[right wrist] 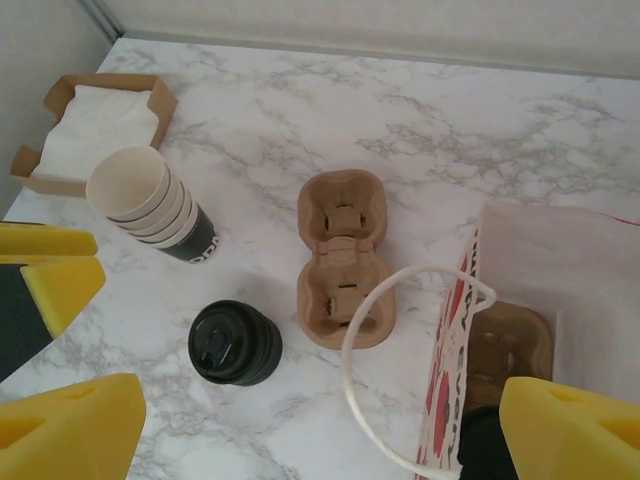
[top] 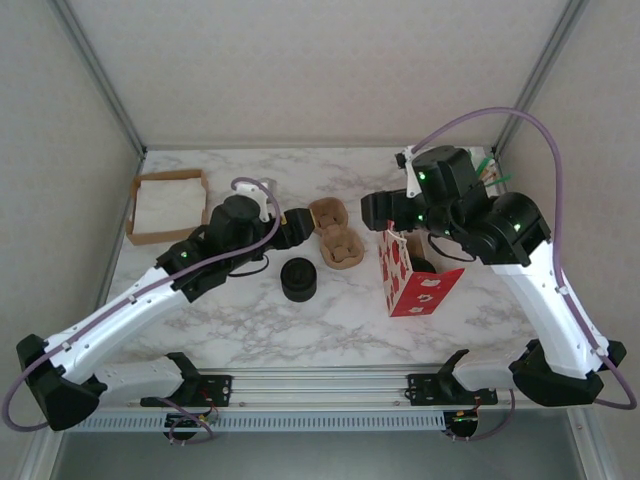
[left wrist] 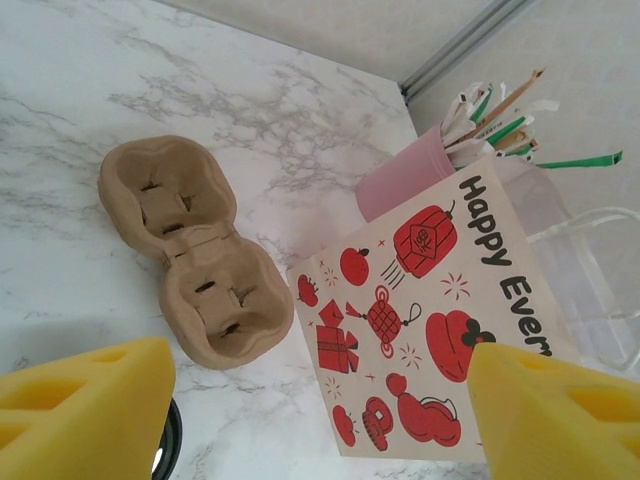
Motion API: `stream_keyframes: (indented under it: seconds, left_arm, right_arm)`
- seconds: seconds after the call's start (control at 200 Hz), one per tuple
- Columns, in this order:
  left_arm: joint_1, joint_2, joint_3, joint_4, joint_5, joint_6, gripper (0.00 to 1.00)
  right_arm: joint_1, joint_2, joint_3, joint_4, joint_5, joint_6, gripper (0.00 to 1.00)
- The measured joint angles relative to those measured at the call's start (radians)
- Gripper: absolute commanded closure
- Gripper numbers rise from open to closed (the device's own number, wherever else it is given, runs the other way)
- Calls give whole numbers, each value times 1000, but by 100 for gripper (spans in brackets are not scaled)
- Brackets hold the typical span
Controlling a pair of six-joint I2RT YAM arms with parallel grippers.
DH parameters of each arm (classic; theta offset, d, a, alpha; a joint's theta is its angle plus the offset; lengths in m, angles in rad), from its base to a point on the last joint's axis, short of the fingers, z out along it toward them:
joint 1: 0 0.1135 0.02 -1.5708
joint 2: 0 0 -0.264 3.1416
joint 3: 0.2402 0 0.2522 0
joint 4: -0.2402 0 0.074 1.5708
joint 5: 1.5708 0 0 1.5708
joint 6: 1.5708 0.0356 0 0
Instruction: Pack the takeout coffee
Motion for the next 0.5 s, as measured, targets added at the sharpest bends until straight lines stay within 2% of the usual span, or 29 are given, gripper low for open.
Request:
stream_keyframes:
  seconds: [0.145, 0.25, 0.401, 0.501]
  left_arm:
    - [2, 59, 32, 3, 14, 18, 28]
    - [16, 120, 64, 8, 36, 34, 31]
    - [43, 205, 122, 19, 78, 55, 32]
    - [61, 243, 149, 24, 109, 71, 32]
  right_arm:
    - [-118, 34, 63, -37, -6, -2, 11]
    - [-195, 84, 134, -55, -2, -13, 21]
    - [-288, 164, 197, -76, 30, -41, 33]
    - [-336, 237, 238, -86, 63, -58, 38]
